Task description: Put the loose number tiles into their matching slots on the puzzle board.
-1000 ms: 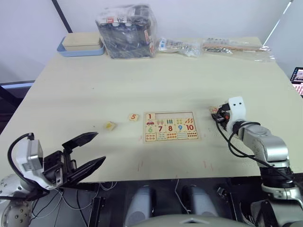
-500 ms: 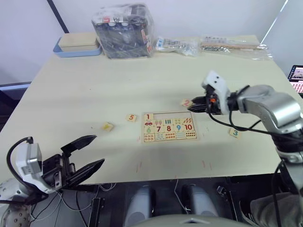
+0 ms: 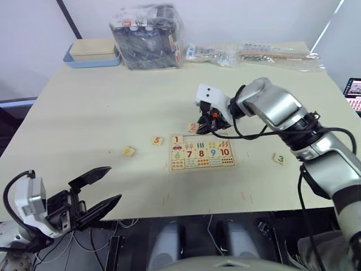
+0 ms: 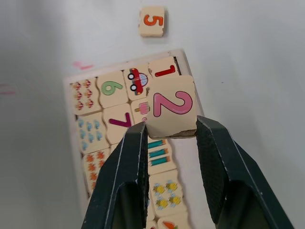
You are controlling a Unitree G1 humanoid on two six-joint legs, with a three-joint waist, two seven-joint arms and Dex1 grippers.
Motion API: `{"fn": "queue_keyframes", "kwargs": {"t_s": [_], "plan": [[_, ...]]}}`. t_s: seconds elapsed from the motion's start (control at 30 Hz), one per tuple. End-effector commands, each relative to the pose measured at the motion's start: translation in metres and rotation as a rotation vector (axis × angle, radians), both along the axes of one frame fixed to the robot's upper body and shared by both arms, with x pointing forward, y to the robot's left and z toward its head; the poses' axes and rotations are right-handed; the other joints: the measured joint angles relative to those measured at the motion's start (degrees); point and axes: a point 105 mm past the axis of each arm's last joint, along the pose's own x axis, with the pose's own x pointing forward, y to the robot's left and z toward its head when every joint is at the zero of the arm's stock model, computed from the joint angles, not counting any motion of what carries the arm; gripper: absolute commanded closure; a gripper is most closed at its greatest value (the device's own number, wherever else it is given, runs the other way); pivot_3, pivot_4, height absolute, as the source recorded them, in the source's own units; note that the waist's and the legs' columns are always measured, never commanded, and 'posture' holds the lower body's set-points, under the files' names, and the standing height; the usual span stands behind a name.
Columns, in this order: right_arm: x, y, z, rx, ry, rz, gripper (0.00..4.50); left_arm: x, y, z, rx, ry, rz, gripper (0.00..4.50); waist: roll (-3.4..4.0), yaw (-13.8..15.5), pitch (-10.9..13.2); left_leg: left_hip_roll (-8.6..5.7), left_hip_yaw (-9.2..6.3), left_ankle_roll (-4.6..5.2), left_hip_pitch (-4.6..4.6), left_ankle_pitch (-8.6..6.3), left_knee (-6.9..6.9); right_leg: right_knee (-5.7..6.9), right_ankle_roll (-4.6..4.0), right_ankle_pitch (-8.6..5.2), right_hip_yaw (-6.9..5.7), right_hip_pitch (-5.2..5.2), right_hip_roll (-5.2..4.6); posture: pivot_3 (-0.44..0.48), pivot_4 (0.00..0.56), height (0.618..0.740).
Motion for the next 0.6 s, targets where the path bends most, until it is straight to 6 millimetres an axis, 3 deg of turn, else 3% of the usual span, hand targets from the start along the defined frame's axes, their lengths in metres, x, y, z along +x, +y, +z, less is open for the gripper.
{"fn": "queue_keyframes", "kwargs": {"t_s": [0.03, 0.6], "plan": [[0.006, 0.007, 0.008, -0.023, -0.057, 0.038, 3.6, -0.003, 0.0, 0.005, 0.024, -0.034, 0.002, 0.0, 0.02, 0.0, 0.0, 0.0, -0.01, 0.0, 0.0, 0.0, 0.0, 0.0, 0.0, 0.0, -0.01, 0.0, 0.0, 0.0, 0.15, 0.74], [0.018, 0.025, -0.017, -0.16, -0.048, 0.102, 3.6, -0.003, -0.001, -0.001, 0.019, -0.024, 0.007, 0.0, 0.16, -1.1, 0.1, 0.0, -0.02, -0.04, 0.0, 0.01, -0.01, 0.03, -0.01, 0.0, -0.02, 0.0, 0.01, 0.0, 0.15, 0.74]]}}
